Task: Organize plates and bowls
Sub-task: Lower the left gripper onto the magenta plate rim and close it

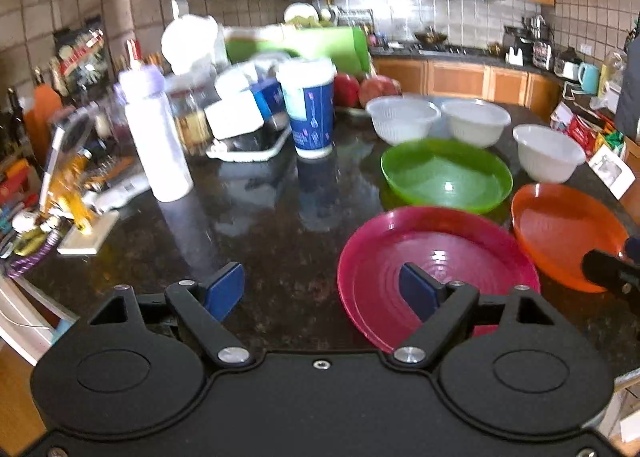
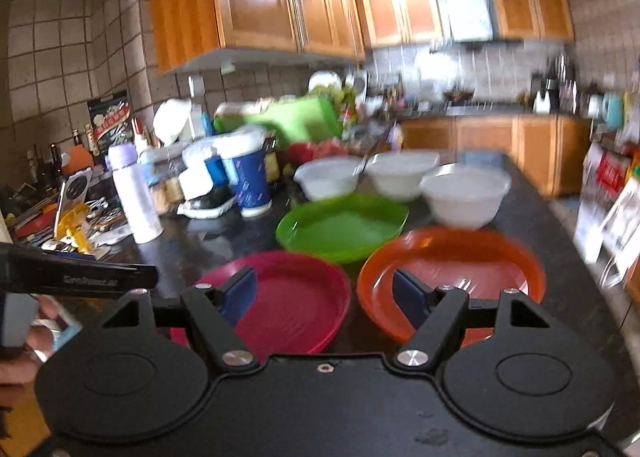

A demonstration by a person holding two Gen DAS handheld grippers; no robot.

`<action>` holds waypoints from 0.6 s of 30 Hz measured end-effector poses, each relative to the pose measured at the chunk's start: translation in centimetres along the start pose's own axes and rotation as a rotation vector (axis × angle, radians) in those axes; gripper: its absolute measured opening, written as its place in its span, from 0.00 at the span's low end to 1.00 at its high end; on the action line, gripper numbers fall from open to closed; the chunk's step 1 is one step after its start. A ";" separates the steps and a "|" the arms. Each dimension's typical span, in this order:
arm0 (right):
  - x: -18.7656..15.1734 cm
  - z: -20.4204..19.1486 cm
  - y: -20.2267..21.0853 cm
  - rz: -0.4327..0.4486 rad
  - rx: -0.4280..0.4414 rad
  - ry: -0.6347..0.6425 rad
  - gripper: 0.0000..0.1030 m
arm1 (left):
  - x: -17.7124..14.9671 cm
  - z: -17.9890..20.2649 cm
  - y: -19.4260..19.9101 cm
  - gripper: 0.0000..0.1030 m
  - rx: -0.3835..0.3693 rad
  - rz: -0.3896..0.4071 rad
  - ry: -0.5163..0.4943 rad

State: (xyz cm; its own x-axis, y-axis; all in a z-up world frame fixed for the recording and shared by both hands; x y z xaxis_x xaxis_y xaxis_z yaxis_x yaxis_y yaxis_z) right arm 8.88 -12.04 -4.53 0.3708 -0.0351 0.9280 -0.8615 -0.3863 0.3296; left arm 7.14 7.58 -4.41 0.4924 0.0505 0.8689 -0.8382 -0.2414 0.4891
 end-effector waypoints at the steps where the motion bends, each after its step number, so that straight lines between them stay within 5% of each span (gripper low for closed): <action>1: -0.6 -0.2 -0.4 -0.025 0.005 -0.018 0.67 | -0.2 0.1 -0.5 0.73 -0.014 -0.015 -0.014; 9: -3.7 -1.6 -4.0 -0.140 -0.076 -0.066 0.34 | -0.8 0.5 -3.4 0.61 -0.127 -0.082 -0.109; 18: -4.6 -1.0 -6.4 -0.161 -0.258 -0.113 0.31 | -0.6 0.6 -6.4 0.55 -0.262 -0.110 -0.172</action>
State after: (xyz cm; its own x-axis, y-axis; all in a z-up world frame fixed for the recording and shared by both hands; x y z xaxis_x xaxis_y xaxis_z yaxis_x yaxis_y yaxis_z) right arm 12.36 -8.45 -10.69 0.5329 -0.0999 0.8402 -0.8429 -0.1494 0.5169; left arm 12.32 8.52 -8.15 0.5969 -0.1078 0.7950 -0.7987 0.0147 0.6016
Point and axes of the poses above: each gripper's, at about its wrist camera, not at the fingertips, and y roughly against the way its jaws point, z to its right, x to its top, the point moved 9 cm from there along -y, roughly the way its jaws point, and after that the axes turned 8 degrees about z, right-handed, at the moved point
